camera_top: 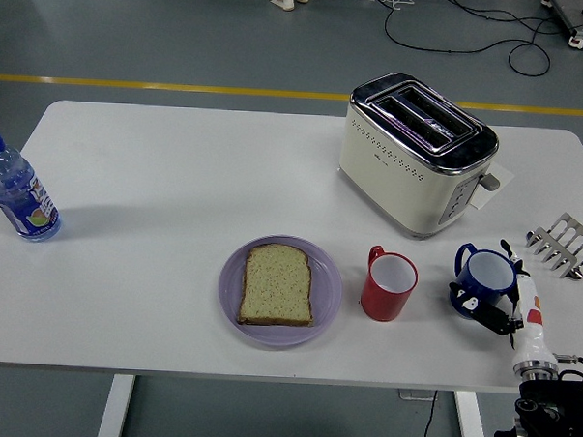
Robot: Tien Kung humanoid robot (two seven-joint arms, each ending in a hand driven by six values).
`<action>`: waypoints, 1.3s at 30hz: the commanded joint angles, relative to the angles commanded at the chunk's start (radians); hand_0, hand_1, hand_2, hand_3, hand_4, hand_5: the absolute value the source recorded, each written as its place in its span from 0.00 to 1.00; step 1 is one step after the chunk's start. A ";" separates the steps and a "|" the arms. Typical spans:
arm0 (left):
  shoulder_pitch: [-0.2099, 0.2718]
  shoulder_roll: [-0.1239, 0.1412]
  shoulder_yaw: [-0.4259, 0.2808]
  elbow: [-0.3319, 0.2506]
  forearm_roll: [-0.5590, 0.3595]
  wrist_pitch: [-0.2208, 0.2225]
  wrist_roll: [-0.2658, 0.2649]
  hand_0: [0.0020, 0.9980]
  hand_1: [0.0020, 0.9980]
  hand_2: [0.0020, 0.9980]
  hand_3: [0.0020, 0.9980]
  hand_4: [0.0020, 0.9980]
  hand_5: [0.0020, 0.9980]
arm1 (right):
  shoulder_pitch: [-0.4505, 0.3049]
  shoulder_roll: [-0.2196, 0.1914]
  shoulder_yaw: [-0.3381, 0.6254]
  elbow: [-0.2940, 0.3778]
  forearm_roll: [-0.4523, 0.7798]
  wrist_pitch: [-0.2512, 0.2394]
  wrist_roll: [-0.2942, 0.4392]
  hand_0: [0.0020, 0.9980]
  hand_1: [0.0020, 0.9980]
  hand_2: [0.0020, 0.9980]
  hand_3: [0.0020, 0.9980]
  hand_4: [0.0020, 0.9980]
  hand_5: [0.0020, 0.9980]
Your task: Pick up the cup,pour liquid into bread,place the cup on the desk
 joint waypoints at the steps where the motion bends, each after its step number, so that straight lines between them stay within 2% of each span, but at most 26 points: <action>1: -0.001 0.000 -0.002 0.000 0.000 0.000 0.000 0.65 0.60 0.60 0.53 0.28 0.76 | -0.002 -0.001 0.004 0.003 -0.003 0.002 -0.002 0.55 0.56 0.84 1.00 0.93 0.00; 17: -0.002 0.001 -0.007 0.000 0.003 0.000 0.000 0.65 0.60 0.59 0.53 0.28 0.76 | -0.012 -0.010 0.017 0.027 -0.035 0.036 -0.028 0.56 0.57 0.85 1.00 0.93 0.00; 18: -0.003 0.001 -0.008 0.000 0.004 0.000 0.000 0.65 0.60 0.59 0.52 0.29 0.75 | -0.012 -0.010 0.018 0.028 -0.036 0.037 -0.028 0.64 0.64 0.88 1.00 0.93 0.00; 23: -0.003 0.001 -0.010 0.000 0.003 0.000 0.000 0.65 0.60 0.59 0.52 0.29 0.75 | -0.010 -0.010 0.019 0.032 -0.043 0.048 -0.031 0.64 0.64 0.88 1.00 0.93 0.00; 24: -0.003 0.001 -0.010 0.000 0.003 0.000 0.000 0.64 0.60 0.59 0.52 0.29 0.75 | -0.010 -0.010 0.019 0.033 -0.044 0.052 -0.032 0.89 0.80 0.94 1.00 0.93 0.00; 29: -0.004 0.001 -0.010 0.000 0.004 0.000 0.000 0.64 0.60 0.59 0.52 0.29 0.75 | -0.009 -0.010 0.020 0.032 -0.052 0.077 -0.041 0.89 0.80 0.94 1.00 0.93 0.00; 30: -0.004 0.001 -0.010 0.000 0.004 0.000 0.000 0.64 0.60 0.59 0.52 0.29 0.75 | -0.010 -0.010 0.020 0.033 -0.052 0.080 -0.041 0.93 0.83 0.96 1.00 0.93 0.00; 33: -0.005 0.002 -0.010 0.000 0.004 0.000 0.000 0.64 0.60 0.59 0.52 0.29 0.75 | -0.010 -0.011 0.024 0.032 -0.054 0.090 -0.044 0.93 0.83 0.96 1.00 0.93 0.00; 39: -0.006 0.002 -0.009 0.000 0.006 0.000 0.000 0.64 0.60 0.59 0.52 0.29 0.75 | -0.019 -0.010 0.043 0.050 -0.067 0.088 -0.039 0.96 0.85 0.97 1.00 0.93 0.00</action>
